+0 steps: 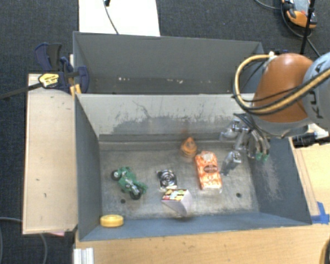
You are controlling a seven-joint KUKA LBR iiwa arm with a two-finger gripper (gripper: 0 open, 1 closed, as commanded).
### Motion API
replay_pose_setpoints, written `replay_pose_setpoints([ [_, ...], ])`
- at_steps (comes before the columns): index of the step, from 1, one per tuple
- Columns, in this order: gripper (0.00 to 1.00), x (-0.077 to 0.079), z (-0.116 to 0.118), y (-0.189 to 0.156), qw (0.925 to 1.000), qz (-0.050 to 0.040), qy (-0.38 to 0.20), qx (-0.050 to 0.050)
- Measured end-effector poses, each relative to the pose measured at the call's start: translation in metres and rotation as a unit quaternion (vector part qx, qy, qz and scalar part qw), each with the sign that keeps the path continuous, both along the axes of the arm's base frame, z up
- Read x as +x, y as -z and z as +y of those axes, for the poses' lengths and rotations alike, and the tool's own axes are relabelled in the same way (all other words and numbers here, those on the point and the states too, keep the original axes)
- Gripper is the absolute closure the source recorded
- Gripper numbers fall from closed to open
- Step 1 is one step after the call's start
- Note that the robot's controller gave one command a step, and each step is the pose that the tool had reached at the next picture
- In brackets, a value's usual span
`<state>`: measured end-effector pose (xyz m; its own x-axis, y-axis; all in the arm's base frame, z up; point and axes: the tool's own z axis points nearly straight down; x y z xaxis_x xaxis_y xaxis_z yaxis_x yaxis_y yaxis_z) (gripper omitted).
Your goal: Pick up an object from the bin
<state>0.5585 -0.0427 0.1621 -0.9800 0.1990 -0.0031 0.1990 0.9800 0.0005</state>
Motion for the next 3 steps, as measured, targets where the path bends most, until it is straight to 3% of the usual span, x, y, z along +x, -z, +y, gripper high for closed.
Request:
replay_pose_setpoints([
  [1,0.0,-0.008,0.013,0.012,0.9999,0.0008,0.016,0.0],
  [2,0.0,-0.015,0.015,0.05,0.9985,-0.0003,-0.055,0.0],
  [3,1.0,-0.032,0.017,0.082,0.9892,-0.0132,0.146,0.001],
])
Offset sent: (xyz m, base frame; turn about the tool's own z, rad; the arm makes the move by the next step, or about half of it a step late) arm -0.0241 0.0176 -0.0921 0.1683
